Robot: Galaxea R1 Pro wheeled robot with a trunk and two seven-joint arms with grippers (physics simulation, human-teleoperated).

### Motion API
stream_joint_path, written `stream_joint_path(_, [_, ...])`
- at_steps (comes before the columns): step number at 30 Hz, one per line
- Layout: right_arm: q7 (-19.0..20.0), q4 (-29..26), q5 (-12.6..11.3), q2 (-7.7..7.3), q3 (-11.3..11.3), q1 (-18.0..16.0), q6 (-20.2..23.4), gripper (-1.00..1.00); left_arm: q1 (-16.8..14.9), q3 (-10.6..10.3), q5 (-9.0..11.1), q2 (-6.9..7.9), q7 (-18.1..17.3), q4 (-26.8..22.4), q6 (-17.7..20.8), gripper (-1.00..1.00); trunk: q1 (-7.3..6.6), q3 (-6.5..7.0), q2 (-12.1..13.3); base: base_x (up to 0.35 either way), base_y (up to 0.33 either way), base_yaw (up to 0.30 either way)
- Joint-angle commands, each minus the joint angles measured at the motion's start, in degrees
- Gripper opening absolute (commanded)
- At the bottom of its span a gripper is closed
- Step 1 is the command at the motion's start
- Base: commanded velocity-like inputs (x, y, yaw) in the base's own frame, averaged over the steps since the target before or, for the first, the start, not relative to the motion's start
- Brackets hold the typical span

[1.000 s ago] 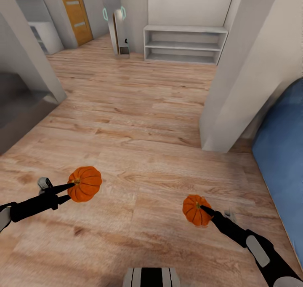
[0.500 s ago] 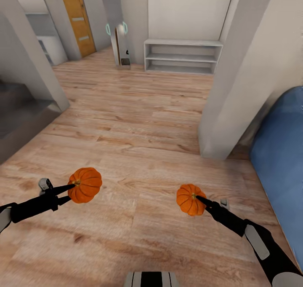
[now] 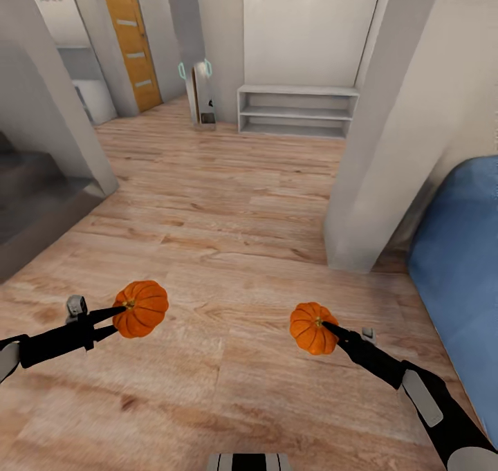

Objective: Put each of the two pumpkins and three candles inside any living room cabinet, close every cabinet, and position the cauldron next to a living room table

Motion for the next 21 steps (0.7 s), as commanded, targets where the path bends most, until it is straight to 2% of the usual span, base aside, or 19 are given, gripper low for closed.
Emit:
stream_joint_path(1, [0.0, 0.0, -0.2, 0.0, -0.1, 0.0, 0.3, -1.0, 0.0, -0.2, 0.3, 0.05, -0.1, 0.1, 0.2, -1.0, -0.03, 0.18, 0.0, 0.0, 0.0, 0.0])
stream_joint_path(21, [0.0, 0.3, -0.4, -0.08, -0.1, 0.0, 0.0, -1.0, 0.0, -0.2, 0.4, -0.02, -0.1, 0.1, 0.2, -1.0, -0.55, 4.61, 0.3, 0.0, 0.0, 0.0])
